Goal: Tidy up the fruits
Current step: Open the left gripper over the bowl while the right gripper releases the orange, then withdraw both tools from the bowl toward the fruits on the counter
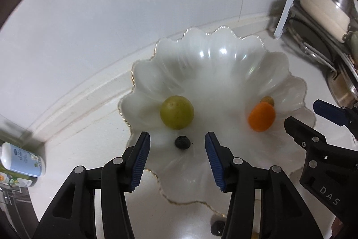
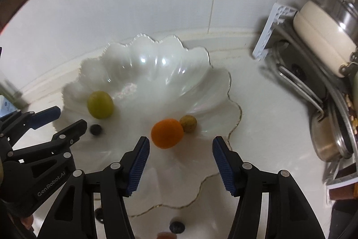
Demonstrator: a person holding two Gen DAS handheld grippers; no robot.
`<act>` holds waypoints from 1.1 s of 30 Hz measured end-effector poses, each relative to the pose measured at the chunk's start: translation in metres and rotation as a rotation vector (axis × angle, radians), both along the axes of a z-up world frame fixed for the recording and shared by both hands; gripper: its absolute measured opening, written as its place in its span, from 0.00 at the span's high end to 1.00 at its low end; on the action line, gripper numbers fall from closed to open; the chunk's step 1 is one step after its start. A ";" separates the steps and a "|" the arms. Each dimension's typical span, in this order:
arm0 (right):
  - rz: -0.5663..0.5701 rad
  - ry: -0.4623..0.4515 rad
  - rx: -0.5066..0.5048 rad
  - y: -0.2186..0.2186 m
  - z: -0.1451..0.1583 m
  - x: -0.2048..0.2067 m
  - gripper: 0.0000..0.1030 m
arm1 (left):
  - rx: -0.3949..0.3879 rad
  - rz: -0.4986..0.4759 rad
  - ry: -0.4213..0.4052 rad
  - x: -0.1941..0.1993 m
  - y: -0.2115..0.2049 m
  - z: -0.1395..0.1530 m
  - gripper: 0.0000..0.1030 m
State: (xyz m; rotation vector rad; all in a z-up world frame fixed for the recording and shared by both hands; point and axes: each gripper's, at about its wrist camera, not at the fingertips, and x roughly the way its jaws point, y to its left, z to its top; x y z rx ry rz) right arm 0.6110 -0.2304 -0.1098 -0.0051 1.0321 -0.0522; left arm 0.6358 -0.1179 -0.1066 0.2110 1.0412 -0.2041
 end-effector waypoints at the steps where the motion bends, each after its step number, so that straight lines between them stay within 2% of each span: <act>1: -0.002 -0.015 -0.004 0.000 0.004 -0.004 0.42 | -0.002 -0.002 -0.006 -0.003 0.000 0.003 0.51; 7: -0.019 -0.101 0.017 -0.002 0.028 -0.032 0.42 | -0.019 -0.015 -0.095 -0.030 0.005 0.029 0.51; 15: -0.023 -0.196 0.000 0.000 0.055 -0.073 0.42 | -0.071 -0.015 -0.145 -0.060 0.015 0.056 0.51; 33: -0.044 -0.373 -0.013 0.001 0.097 -0.162 0.42 | -0.153 -0.066 -0.310 -0.145 0.024 0.094 0.49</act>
